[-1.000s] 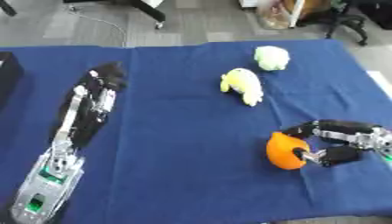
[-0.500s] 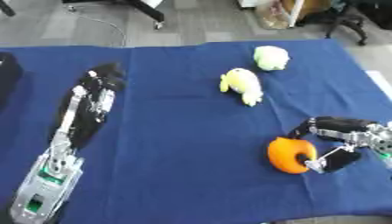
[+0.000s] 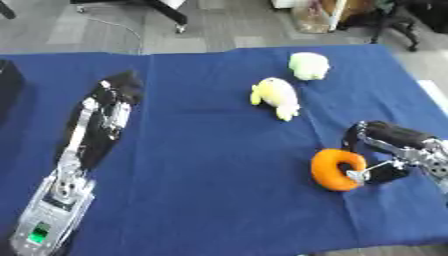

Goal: Pick up the objects with one hand, pass them to the other hand, and then place them into the box on the other side of the table.

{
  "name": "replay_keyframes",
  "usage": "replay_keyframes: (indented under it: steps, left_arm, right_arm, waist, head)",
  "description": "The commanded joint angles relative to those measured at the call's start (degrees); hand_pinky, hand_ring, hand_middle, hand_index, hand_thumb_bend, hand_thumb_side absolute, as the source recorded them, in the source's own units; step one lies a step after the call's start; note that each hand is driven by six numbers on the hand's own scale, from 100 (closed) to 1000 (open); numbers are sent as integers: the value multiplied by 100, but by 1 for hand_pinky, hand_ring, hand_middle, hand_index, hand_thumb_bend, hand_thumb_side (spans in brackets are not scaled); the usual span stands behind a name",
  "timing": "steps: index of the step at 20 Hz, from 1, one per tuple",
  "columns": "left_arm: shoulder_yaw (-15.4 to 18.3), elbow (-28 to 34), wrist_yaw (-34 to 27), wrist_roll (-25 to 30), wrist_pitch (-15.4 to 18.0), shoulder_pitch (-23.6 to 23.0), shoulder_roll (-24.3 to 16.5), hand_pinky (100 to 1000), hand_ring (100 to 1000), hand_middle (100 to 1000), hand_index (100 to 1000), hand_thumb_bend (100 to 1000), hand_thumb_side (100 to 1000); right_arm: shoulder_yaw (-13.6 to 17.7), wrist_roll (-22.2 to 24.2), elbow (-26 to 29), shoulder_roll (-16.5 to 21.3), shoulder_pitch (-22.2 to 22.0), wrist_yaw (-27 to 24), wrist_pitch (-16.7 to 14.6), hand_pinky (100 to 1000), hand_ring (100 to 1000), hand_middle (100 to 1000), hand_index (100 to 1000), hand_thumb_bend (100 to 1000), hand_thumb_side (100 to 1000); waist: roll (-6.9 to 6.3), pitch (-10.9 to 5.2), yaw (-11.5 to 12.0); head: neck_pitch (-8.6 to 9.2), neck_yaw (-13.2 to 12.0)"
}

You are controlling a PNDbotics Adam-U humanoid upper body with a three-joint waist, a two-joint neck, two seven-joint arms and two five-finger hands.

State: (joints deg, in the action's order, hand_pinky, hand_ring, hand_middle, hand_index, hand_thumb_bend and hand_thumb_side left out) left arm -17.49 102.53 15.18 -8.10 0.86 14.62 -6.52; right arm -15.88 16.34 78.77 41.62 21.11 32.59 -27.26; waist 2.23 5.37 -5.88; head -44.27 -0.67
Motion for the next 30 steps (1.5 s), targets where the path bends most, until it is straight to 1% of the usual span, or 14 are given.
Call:
replay_keyframes:
  steps: [1,5,9,11,14,15,19,23,25,28,29,30]
  left_arm:
    - [28,102,11,-10,-1,74,-58,737,674,693,847,100,743]
    - [32,99,2,-13,-2,69,-56,737,674,693,847,100,746]
    - [36,88,10,-11,-9,55,-63,737,674,693,846,100,745]
    - [27,74,28,1,-11,49,-58,737,674,693,846,100,742]
    - [6,38,68,29,-10,50,-37,737,675,694,845,100,739]
    - [1,23,87,36,-9,54,-30,737,675,694,845,100,737]
    - [-41,-57,217,71,4,97,19,738,677,695,846,100,722]
    - [-130,-170,444,133,49,201,115,740,684,701,848,100,686]
    - [-187,-234,611,180,86,276,167,742,691,707,851,100,654]
    - [-276,-306,982,276,178,405,228,750,705,718,862,100,564]
    - [-303,-321,1129,311,215,444,245,752,707,720,864,100,544]
    - [-317,-336,1244,332,241,465,260,752,707,720,864,100,544]
  right_arm:
    - [230,-310,92,165,72,-236,23,748,534,309,353,100,214]
    - [364,-255,271,185,209,-654,-18,746,526,315,334,100,202]
    - [558,-267,573,136,438,-1029,105,738,510,308,332,100,171]
    - [620,-303,728,26,623,-1192,171,732,502,303,332,100,148]
    - [638,-327,924,-260,954,-1404,238,725,492,297,330,100,116]
    - [631,-309,983,-385,1063,-1447,251,723,489,295,329,100,101]
    - [599,-188,1215,-1058,1459,-1540,288,716,480,292,329,100,100]
    - [591,-56,1398,-1865,1712,-1532,318,709,472,289,328,100,100]
    - [601,-4,1457,-2257,1785,-1488,337,705,469,287,327,100,100]
    - [608,70,1502,-2796,1823,-1431,377,698,464,285,326,100,100]
    - [604,99,1511,-2943,1823,-1422,390,697,463,284,326,100,100]
    - [603,122,1517,-3028,1823,-1416,401,697,463,284,326,100,100]
  waist:
    - [45,-106,-11]
    - [41,-112,-18]
    - [36,-122,-32]
    - [30,-130,-38]
    - [8,-141,-35]
    - [-2,-144,-32]
    - [-39,-147,-25]
    - [-78,-140,-4]
    - [-101,-134,13]
    - [-136,-123,37]
    - [-146,-119,42]
    - [-151,-118,44]
  head:
    - [15,5]
    - [15,36]
    - [15,59]
    - [15,86]
    - [15,125]
    - [15,141]
    - [15,211]
    - [15,259]
    - [15,280]
    - [15,317]
    - [15,328]
    - [15,333]
